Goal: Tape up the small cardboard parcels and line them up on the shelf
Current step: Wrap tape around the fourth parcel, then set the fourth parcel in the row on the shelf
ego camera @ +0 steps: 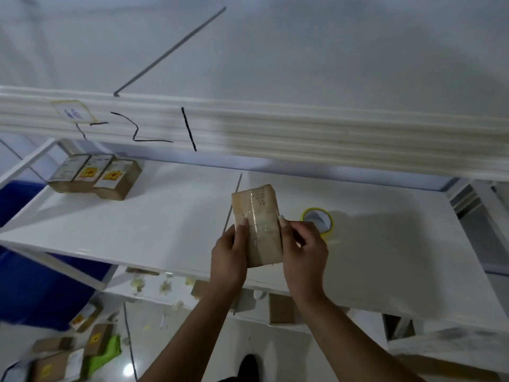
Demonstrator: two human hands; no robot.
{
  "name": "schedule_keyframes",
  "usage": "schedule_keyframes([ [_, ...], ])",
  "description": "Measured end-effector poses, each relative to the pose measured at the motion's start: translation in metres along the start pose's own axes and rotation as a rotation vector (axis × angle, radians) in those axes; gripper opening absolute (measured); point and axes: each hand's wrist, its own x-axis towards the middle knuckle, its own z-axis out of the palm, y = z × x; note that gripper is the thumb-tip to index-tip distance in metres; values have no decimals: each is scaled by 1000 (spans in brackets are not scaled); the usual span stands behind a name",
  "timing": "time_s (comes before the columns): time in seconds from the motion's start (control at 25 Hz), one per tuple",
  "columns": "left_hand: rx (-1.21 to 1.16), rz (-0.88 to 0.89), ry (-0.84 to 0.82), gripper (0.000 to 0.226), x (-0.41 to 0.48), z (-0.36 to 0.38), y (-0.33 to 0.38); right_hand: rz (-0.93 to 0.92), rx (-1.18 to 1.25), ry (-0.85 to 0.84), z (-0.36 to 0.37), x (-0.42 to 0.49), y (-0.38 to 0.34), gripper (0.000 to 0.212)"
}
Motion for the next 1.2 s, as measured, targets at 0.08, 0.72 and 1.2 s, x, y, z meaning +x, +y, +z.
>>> schedule_keyframes([
  [0.08, 11, 8, 10, 45, -12, -2, 9, -245, -149, -97, -14, 0, -6, 29],
  [0.72, -176, -110, 180, 52, -56, -69, 36, -189, -214, -582, -1, -32, -48, 43],
  [1.2, -232, -146, -22, 49, 2, -254, 24, 612, 572, -751, 155, -110, -107, 62],
])
